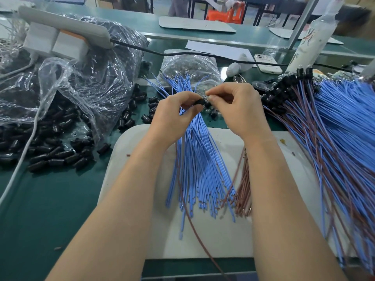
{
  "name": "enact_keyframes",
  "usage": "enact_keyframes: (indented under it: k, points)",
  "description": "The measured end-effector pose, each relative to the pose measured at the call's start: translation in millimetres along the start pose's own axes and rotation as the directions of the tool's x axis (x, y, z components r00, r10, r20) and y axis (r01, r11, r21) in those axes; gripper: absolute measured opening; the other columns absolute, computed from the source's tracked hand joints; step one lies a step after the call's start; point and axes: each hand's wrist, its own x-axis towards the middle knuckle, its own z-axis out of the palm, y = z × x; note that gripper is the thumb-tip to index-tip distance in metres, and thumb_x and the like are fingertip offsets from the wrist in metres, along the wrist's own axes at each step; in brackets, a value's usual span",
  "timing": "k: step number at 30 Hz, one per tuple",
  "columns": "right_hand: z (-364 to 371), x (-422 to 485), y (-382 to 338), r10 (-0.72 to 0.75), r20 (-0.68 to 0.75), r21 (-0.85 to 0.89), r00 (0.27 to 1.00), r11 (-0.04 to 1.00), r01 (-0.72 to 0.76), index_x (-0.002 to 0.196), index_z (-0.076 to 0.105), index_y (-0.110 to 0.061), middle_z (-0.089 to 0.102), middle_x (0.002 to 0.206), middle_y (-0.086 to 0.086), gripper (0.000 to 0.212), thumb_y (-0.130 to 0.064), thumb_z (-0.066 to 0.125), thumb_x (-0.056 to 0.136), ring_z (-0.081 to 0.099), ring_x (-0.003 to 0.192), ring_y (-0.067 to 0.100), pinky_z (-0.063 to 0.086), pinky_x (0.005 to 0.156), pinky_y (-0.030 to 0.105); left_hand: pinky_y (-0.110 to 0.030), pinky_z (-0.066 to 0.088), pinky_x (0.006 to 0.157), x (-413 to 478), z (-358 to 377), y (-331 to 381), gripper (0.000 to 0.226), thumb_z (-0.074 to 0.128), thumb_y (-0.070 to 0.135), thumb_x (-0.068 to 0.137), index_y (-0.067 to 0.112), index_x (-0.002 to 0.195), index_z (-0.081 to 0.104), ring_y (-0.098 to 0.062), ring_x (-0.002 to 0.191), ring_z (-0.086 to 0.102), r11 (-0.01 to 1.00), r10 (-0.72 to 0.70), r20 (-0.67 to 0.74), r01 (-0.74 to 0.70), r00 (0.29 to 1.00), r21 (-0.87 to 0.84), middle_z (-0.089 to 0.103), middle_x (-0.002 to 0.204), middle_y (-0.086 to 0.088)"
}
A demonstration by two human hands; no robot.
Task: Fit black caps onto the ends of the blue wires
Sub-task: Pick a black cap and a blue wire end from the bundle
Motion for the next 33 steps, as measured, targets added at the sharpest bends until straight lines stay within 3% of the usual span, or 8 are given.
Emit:
enact_keyframes:
  k: [6,8,11,13,15,17,26,33]
  points:
    - [-1,0,3,0.022,0.025,0.045,0.999,0.999,-0.023,0.094,0.074,-0.013,0.068,0.079,-0.004,0.012,-0.009,0.065,0.087,0.063,0.075,0.007,0.054,0.084,0.031,-0.024,0.049,0.083,0,1,3,0.014,0.062,0.015,0.090,0.014,0.103,0.069,-0.017,0.087,0.062,1.000,0.009,0.023,-0.009,1.000,-0.017,0.069,0.092,0.001]
    - [1,0,4,0.033,0.003,0.080,0.999,0.996,-0.033,0.093,0.072,-0.014,0.067,0.078,-0.007,0.011,-0.009,0.064,0.088,0.063,0.074,0.005,0.054,0.085,0.032,-0.020,0.047,0.082,0,1,1,0.015,0.063,0.016,0.090,0.014,0.103,0.069,-0.009,0.087,0.061,1.000,0.008,0.015,-0.008,1.000,-0.018,0.068,0.091,0.004]
    - [2,0,6,0.077,-0.046,0.132,0.996,0.989,-0.070,0.091,0.067,-0.020,0.069,0.079,-0.001,0.010,-0.012,0.061,0.090,0.065,0.075,0.013,0.054,0.085,0.040,-0.006,0.038,0.069,2,1,-4,0.014,0.063,0.016,0.090,0.017,0.102,0.069,0.009,0.072,0.052,1.000,-0.011,-0.027,0.011,1.000,0.002,0.064,0.086,0.014]
    - [2,0,6,0.080,-0.054,0.163,0.995,0.984,-0.070,0.089,0.064,-0.023,0.070,0.080,0.001,0.009,-0.015,0.061,0.090,0.065,0.075,0.015,0.054,0.084,0.044,-0.015,0.044,0.071,2,0,-5,0.014,0.062,0.013,0.090,0.017,0.102,0.068,0.000,0.070,0.054,0.998,-0.042,-0.049,0.040,0.998,-0.045,0.066,0.088,0.012]
    - [3,-1,4,0.061,-0.042,0.177,0.997,0.983,-0.052,0.088,0.062,-0.022,0.069,0.081,0.002,0.005,-0.017,0.063,0.089,0.065,0.076,0.017,0.053,0.083,0.046,-0.029,0.051,0.084,2,0,-4,0.016,0.060,0.006,0.090,0.012,0.104,0.066,-0.015,0.086,0.064,0.990,-0.059,-0.051,0.052,0.997,-0.130,0.069,0.095,0.001]
    - [5,-1,1,0.030,-0.032,0.176,0.999,0.984,-0.024,0.088,0.062,-0.020,0.068,0.079,0.002,0.004,-0.017,0.063,0.090,0.065,0.077,0.018,0.054,0.082,0.043,-0.029,0.052,0.090,2,1,-3,0.016,0.057,0.000,0.091,0.008,0.103,0.064,-0.017,0.094,0.065,0.982,-0.055,-0.061,0.043,0.997,-0.184,0.069,0.096,-0.004]
    - [8,-3,-7,-0.071,-0.054,0.141,0.996,0.987,0.078,0.092,0.070,-0.012,0.070,0.087,-0.003,0.011,-0.005,0.063,0.088,0.065,0.083,0.004,0.052,0.081,0.018,-0.024,0.049,0.093,0,1,-1,0.018,0.055,-0.001,0.091,0.008,0.104,0.062,-0.010,0.093,0.064,0.973,-0.056,-0.052,0.043,0.997,-0.225,0.068,0.095,-0.002]
    - [13,-4,-9,-0.129,-0.086,0.030,0.988,0.991,0.132,0.092,0.073,-0.009,0.069,0.084,-0.001,0.013,-0.003,0.063,0.087,0.065,0.080,0.008,0.053,0.078,0.019,-0.029,0.049,0.095,-1,0,0,0.021,0.053,-0.002,0.091,0.008,0.107,0.064,-0.013,0.098,0.065,0.983,-0.035,-0.046,0.026,0.998,-0.180,0.069,0.100,-0.005]
